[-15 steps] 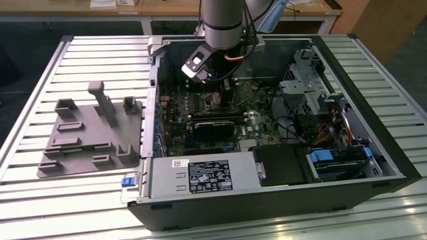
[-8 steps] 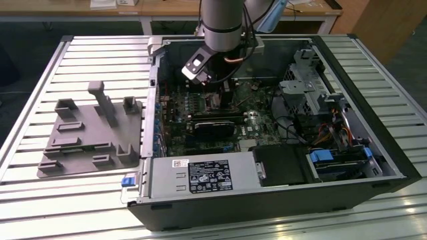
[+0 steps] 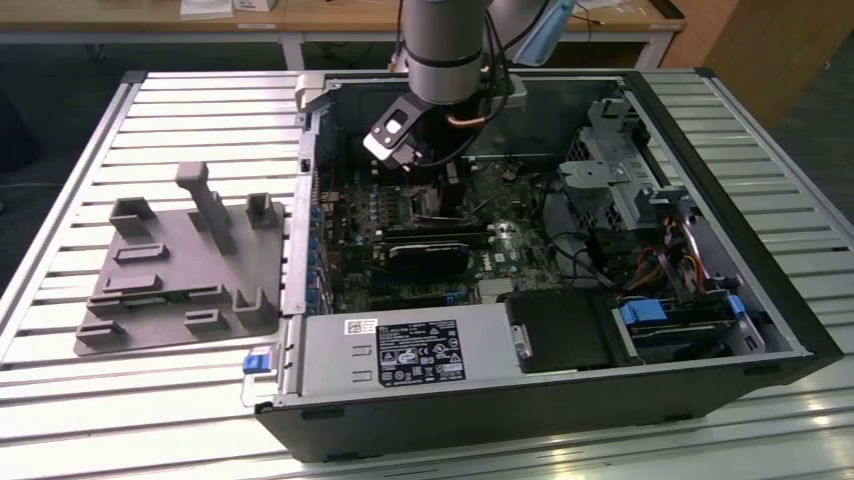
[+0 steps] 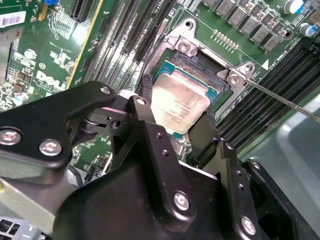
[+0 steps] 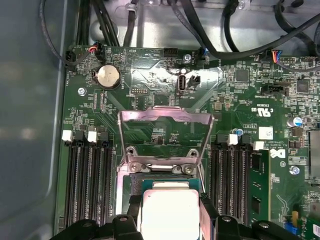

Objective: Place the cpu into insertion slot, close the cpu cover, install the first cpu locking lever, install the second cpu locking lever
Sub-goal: 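Place the cpu into insertion slot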

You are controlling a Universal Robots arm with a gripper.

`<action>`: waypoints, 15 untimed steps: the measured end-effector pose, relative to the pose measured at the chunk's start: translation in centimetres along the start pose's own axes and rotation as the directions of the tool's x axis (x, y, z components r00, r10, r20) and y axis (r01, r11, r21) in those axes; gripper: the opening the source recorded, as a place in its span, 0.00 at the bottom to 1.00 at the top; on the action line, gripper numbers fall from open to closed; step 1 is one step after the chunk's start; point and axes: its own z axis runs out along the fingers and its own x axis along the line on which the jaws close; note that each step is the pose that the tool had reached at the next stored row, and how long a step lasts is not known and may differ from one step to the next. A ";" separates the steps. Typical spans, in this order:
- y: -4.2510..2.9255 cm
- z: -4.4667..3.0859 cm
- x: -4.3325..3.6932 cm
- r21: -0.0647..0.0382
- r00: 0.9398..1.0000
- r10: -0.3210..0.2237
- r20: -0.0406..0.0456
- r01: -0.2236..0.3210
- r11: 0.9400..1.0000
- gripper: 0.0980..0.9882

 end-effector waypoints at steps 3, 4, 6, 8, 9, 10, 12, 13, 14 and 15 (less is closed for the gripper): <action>-0.05 0.17 0.15 0.000 1.000 0.000 0.000 0.000 1.000 0.49; -0.08 0.23 0.21 0.000 1.000 0.000 0.000 0.000 1.000 0.49; -0.14 0.34 0.33 0.000 1.000 0.001 0.000 -0.001 1.000 0.49; -0.17 0.46 0.45 0.000 1.000 0.001 0.000 -0.001 1.000 0.49; -0.19 0.52 0.51 0.000 1.000 0.001 0.000 -0.001 1.000 0.49; -0.20 0.59 0.56 0.000 1.000 0.001 0.000 -0.001 1.000 0.49; -0.21 0.75 0.59 0.000 1.000 0.001 0.000 -0.001 1.000 0.49; -0.21 0.81 0.59 0.000 1.000 0.001 0.000 -0.001 1.000 0.49; -0.22 0.85 0.59 0.000 1.000 0.003 0.000 -0.003 1.000 0.49; -0.23 0.89 0.59 0.000 1.000 0.005 0.000 -0.005 1.000 0.49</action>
